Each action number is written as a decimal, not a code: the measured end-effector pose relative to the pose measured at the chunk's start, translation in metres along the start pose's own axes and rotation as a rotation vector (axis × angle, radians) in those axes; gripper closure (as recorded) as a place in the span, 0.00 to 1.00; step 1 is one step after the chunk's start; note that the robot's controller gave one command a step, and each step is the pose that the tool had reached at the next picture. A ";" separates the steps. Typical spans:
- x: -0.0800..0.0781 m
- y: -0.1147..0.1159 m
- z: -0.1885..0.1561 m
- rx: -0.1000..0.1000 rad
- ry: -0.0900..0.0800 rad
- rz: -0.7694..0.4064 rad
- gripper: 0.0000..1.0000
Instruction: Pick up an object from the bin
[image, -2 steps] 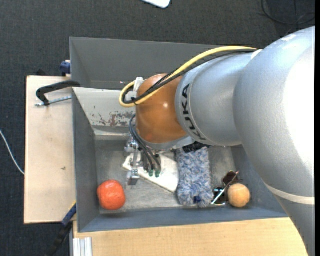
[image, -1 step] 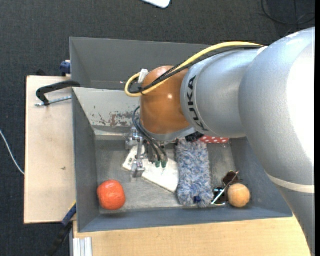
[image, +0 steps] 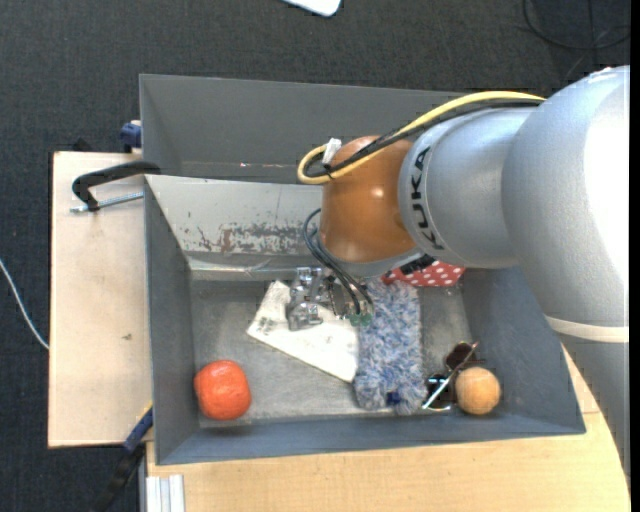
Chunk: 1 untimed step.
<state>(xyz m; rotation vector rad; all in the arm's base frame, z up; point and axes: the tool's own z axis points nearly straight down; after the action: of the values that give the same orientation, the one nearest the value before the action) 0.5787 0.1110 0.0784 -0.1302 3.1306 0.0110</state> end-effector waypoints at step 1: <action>-0.003 -0.002 0.001 0.001 -0.015 0.002 0.00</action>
Offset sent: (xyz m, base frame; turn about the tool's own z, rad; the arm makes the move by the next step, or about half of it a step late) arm 0.0000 0.0000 0.0000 0.0000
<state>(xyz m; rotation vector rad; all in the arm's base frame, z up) 0.5815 0.1096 0.0776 -0.1260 3.1157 0.0098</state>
